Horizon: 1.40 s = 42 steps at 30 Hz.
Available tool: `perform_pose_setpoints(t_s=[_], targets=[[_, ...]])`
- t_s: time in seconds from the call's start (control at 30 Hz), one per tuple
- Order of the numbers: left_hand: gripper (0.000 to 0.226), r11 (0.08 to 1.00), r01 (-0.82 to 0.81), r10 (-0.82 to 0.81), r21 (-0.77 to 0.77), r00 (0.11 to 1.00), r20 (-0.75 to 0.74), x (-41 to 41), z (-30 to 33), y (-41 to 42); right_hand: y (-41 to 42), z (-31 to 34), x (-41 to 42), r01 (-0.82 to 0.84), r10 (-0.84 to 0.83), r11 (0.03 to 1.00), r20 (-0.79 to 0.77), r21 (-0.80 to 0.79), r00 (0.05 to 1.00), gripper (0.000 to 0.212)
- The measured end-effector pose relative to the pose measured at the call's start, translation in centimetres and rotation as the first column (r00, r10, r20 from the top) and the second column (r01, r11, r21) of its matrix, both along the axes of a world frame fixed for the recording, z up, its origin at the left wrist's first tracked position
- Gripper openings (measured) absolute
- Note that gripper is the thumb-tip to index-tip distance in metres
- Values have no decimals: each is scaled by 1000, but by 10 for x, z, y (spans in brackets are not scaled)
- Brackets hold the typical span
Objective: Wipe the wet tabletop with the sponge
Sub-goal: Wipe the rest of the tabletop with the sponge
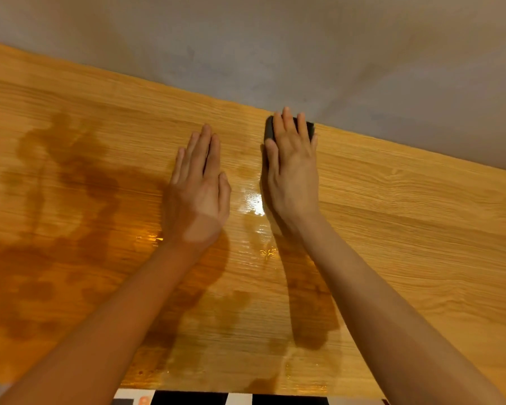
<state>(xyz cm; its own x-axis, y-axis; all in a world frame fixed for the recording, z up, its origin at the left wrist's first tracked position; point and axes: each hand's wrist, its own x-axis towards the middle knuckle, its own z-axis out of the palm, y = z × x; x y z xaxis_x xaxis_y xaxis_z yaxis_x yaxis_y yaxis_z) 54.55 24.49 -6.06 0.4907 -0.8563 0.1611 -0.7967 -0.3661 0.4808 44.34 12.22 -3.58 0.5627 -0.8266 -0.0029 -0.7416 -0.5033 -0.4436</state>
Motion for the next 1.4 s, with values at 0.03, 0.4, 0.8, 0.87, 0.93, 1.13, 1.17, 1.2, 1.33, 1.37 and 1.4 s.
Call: perform_pose_setpoints(t_s=[0.03,0.4,0.8,0.87,0.93,1.13,1.17,1.2,1.33,1.37,1.4], targets=[[55,1000,1,-1,13,1000,5,0,0,0,18,0,-9,-49,49,999,-14,-5,999,46],[60,994,8,-4,112,999,-34,3,10,58,-8,2,33,-29,27,999,-65,-32,998,46],[62,987,31,-26,156,999,-30,3,8,61,42,6,-53,-98,93,994,-110,-40,990,47],[62,988,35,-30,151,999,-36,2,8,63,28,4,-88,120,-123,992,-88,-42,989,48],[62,989,33,-29,146,999,-29,3,8,63,23,2,-101,286,-287,958,-64,-25,956,49],[62,980,43,-50,194,998,31,5,6,63,80,-8,-4,93,-93,991,9,-93,996,46],[61,978,46,-55,201,998,39,4,6,64,91,-9,11,16,-14,996,31,-86,999,45],[61,978,45,-54,202,998,40,4,6,64,96,-9,19,-59,63,996,46,-70,997,45],[60,981,44,-52,189,998,36,5,5,64,72,-1,-17,-194,195,980,24,-32,980,46],[60,981,47,-55,186,998,39,5,5,64,62,-1,-42,-138,139,990,10,-36,990,46],[60,982,49,-57,184,998,37,5,4,64,50,-1,-70,-60,60,997,-5,-42,998,47]])
